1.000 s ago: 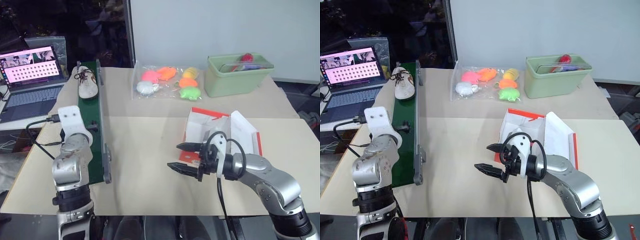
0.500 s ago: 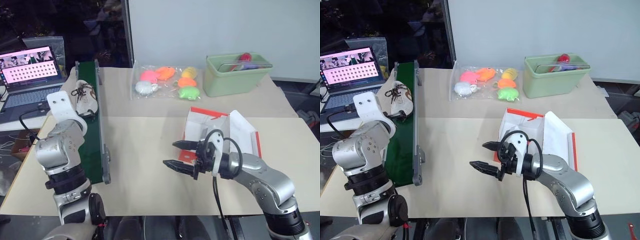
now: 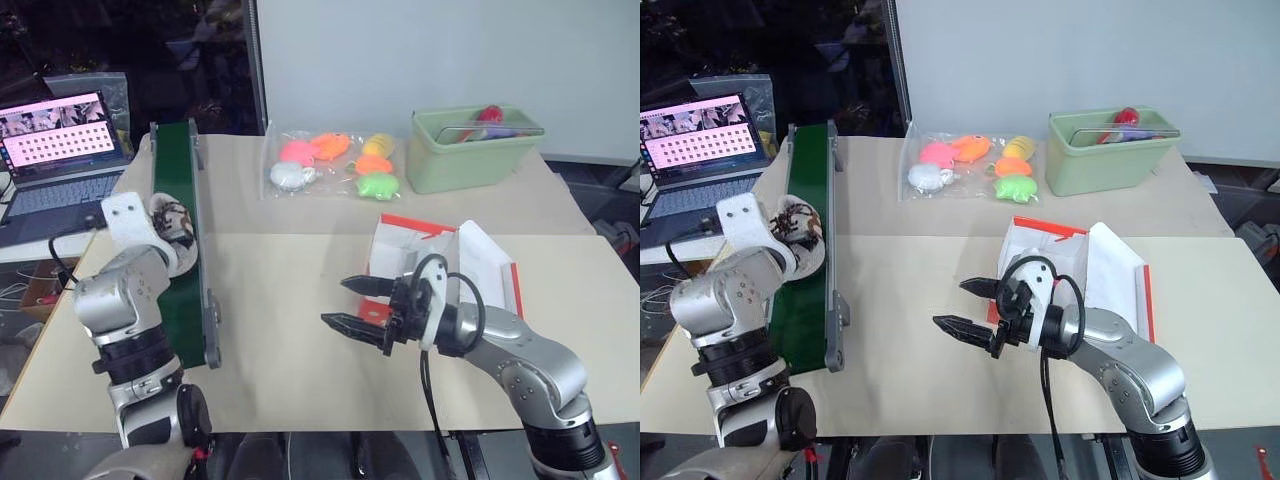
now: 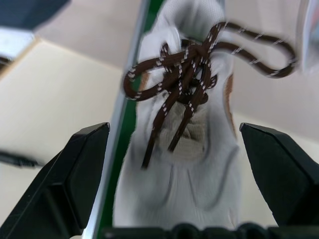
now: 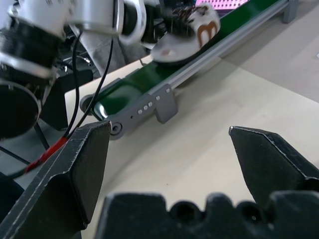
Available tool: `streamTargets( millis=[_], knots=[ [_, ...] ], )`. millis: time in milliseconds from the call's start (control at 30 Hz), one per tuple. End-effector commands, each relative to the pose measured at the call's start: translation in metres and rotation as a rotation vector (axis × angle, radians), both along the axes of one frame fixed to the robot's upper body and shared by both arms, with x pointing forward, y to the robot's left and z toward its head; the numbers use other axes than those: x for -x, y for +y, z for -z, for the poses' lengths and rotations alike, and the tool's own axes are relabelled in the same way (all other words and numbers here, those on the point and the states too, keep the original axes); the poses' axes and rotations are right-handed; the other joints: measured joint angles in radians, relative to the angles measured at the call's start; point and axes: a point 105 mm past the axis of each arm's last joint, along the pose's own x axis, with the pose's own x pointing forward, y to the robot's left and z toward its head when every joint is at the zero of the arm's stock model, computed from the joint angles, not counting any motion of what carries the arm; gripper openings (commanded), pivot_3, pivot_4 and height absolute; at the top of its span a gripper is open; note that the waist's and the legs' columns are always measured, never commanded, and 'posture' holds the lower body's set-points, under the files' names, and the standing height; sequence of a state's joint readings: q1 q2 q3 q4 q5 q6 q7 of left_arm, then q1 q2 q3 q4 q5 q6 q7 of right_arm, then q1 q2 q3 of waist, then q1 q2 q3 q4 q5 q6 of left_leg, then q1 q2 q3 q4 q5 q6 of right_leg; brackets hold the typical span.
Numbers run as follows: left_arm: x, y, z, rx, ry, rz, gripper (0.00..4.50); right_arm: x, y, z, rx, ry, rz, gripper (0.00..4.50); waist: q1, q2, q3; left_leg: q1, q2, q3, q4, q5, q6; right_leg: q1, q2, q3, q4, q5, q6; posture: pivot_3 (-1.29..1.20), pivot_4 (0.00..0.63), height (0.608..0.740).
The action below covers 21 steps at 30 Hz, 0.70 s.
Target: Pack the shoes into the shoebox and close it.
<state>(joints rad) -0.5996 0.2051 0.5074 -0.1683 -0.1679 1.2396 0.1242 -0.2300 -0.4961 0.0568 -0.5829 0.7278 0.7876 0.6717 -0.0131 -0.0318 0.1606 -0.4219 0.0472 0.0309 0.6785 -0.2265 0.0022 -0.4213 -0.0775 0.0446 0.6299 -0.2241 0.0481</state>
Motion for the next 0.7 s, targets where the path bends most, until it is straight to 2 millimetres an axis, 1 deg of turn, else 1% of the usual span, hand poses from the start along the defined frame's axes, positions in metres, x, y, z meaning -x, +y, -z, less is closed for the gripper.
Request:
streamTargets(
  millis=[33,67,100,200,267,333,400,600,667,700],
  knots=[
    [0.005,-0.009,0.013,0.069,0.032,0.01,4.24,0.004,-0.001,-0.017,-0.027,-0.065,-0.005,4.49,0.006,0.001,-0.001,0.001,0.0,0.0,0.0,0.0,0.0,0.001,0.0,0.0,0.0,0.0,0.0,0.0,0.15,0.729],
    [0.006,-0.012,0.013,0.083,0.028,0.012,3.98,0.004,-0.002,-0.019,-0.033,-0.067,0.0,4.5,0.007,0.001,-0.001,0.002,0.0,0.0,0.0,0.0,0.0,0.002,0.0,0.0,0.0,0.0,0.0,0.0,0.15,0.729],
    [0.006,-0.014,0.011,0.084,0.023,0.013,3.88,0.004,-0.002,-0.02,-0.038,-0.069,0.005,4.5,0.008,0.001,-0.001,0.002,0.0,0.0,0.001,0.0,0.0,0.003,0.0,0.0,0.001,0.0,0.0,0.0,0.15,0.729],
    [0.006,-0.014,0.008,0.082,0.016,0.012,2.84,0.003,-0.003,-0.022,-0.045,-0.069,0.011,4.5,0.01,0.001,-0.001,0.006,-0.001,0.0,0.001,0.001,-0.001,0.006,0.0,0.0,0.001,0.0,0.0,0.0,0.15,0.729],
    [0.005,-0.014,0.007,0.081,0.015,0.012,2.26,0.003,-0.003,-0.022,-0.049,-0.069,0.013,4.5,0.01,0.001,-0.001,0.011,-0.001,0.0,0.0,0.001,-0.001,0.012,0.0,0.0,0.0,0.0,0.0,0.0,0.15,0.729],
    [0.005,-0.013,0.005,0.079,0.014,0.012,1.75,0.002,-0.003,-0.023,-0.055,-0.07,0.015,4.5,0.01,0.001,-0.001,0.017,-0.001,0.0,0.0,0.0,-0.001,0.017,0.0,0.0,-0.001,0.0,0.0,0.0,0.15,0.729],
    [0.006,-0.012,0.004,0.075,0.013,0.01,1.36,0.001,-0.003,-0.024,-0.061,-0.07,0.018,4.5,0.01,0.001,-0.001,0.017,-0.001,0.0,0.0,0.001,-0.001,0.018,0.0,0.0,-0.001,0.0,0.0,0.0,0.15,0.729],
    [0.005,-0.006,0.0,0.039,0.001,-0.014,1.36,-0.001,-0.002,-0.025,-0.068,-0.071,0.028,4.5,0.01,0.001,-0.001,0.017,-0.001,-0.001,0.0,0.001,-0.001,0.017,0.0,0.0,0.0,0.0,0.0,0.0,0.15,0.729],
    [0.003,-0.002,-0.01,-0.007,-0.045,-0.031,1.36,-0.002,-0.003,-0.025,-0.067,-0.07,0.034,4.5,0.01,0.001,-0.001,0.017,-0.001,-0.001,0.0,0.001,-0.001,0.017,0.0,0.0,-0.001,0.0,0.0,0.0,0.15,0.729],
    [0.001,0.0,-0.019,-0.047,-0.083,-0.04,1.36,-0.004,-0.003,-0.025,-0.066,-0.069,0.039,4.5,0.009,0.0,-0.001,0.017,-0.001,-0.001,0.0,0.001,-0.001,0.017,0.0,0.0,-0.001,0.0,0.0,0.0,0.15,0.729]
  ],
)
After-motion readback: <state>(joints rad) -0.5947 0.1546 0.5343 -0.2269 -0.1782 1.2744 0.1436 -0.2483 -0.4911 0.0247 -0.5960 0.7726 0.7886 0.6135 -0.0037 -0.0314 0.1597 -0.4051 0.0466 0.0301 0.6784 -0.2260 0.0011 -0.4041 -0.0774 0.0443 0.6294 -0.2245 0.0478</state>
